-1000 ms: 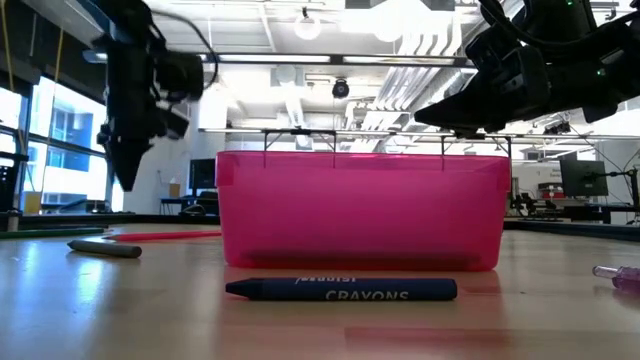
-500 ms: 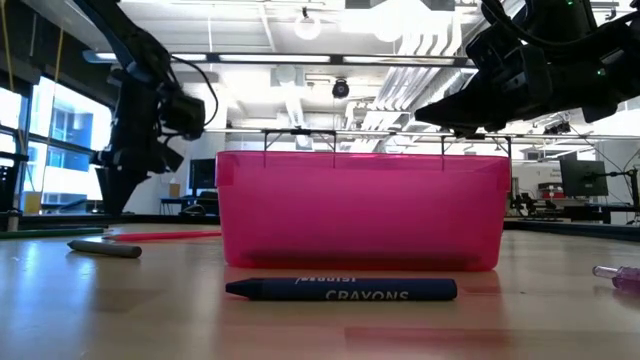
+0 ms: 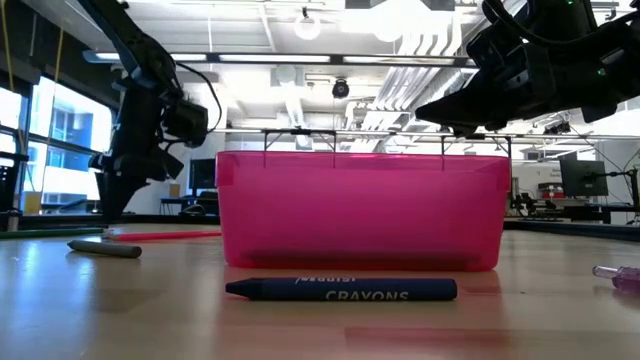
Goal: Sort crayons/erasers/pens/pencils in bins
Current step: Put the top blue crayon into the green bin
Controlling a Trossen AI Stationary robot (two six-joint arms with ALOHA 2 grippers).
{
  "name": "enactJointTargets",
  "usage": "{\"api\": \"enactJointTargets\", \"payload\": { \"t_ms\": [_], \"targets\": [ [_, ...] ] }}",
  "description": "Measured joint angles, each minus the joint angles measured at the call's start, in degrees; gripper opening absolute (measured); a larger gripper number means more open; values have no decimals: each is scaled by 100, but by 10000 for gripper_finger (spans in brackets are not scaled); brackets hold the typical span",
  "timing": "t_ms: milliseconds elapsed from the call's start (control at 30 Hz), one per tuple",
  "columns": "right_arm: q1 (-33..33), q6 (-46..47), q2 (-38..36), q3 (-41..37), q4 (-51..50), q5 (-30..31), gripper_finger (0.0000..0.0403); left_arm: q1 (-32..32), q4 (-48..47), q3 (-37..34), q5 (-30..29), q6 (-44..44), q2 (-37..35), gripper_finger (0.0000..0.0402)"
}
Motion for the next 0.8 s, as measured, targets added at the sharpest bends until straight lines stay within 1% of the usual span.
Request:
{"api": "enactJointTargets", "payload": {
  "t_ms": [233,333,433,567,700,800],
  "targets": [
    [0,0,0,0,4,-24,0,-156,-11,8,-363,-228,439,107],
    [0,0,0,0,4,-24,0,-155,-14,23,-308,-228,521,103],
    [0,0,0,0,4,-33,0,-154,3,24,-173,-217,562,85],
    [0,0,0,0,9,-39,0,-184,56,11,-14,-127,569,49],
    [0,-44,0,1,9,-42,0,-275,90,9,-22,-65,569,15],
    [0,-44,0,1,9,-42,0,-362,109,16,-113,-2,566,6]
  ]
}}
